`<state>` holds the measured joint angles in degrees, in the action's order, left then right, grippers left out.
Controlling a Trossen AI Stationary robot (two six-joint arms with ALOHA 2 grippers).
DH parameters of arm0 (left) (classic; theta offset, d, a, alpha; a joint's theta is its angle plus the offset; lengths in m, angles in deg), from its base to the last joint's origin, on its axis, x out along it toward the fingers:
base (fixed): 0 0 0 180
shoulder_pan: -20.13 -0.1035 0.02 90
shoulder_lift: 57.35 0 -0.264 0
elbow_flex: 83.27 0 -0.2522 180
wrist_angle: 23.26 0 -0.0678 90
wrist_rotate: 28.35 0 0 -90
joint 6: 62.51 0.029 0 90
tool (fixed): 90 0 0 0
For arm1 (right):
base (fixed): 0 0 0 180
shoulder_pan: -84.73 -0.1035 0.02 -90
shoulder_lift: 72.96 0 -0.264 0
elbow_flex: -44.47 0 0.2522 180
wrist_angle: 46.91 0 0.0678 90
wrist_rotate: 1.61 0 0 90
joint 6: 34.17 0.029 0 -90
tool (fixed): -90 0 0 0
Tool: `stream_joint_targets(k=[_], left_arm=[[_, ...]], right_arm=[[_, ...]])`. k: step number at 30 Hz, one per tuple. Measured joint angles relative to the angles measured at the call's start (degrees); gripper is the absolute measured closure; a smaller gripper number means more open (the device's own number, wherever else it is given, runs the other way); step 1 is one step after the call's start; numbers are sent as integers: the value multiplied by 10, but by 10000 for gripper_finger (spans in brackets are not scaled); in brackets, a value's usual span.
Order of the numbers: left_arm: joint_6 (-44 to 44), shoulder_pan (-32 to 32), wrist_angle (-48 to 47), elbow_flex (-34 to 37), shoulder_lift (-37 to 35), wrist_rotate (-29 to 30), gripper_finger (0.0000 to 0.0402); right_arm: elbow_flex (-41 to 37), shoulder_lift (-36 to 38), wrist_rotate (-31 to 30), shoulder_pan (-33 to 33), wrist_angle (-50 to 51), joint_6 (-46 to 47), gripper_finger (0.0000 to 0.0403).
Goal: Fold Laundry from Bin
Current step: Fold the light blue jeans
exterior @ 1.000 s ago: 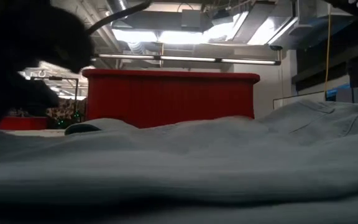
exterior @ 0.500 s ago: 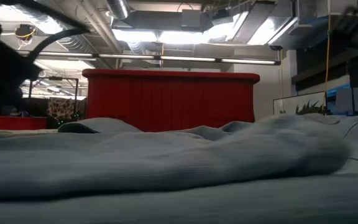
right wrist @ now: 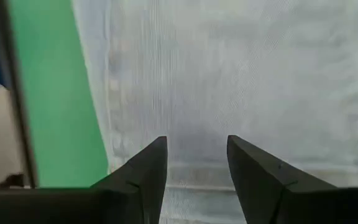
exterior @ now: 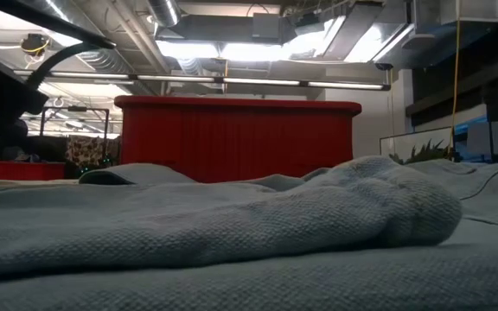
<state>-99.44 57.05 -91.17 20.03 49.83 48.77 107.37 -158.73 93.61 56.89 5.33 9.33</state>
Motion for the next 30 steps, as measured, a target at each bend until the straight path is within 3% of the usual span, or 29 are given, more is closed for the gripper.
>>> stream_joint_targets(k=[8, 13, 19, 23, 30], left_arm=[[-1, -15, 1, 2, -13, -18, 316], [-6, -22, -1, 3, -43, -19, 316], [-49, -45, 9, 2, -94, -22, 316], [-77, -73, 26, 1, -136, -21, 316], [-106, -143, 36, 1, -221, 50, 316]], right_arm=[[-1, -50, 27, -26, -13, 4, 237], [-1, -52, 84, -25, -18, 3, 237], [44, -46, 109, -26, 13, -17, 237], [105, -44, 76, -26, 66, -75, 237], [210, -44, -69, -24, 167, -163, 237]])
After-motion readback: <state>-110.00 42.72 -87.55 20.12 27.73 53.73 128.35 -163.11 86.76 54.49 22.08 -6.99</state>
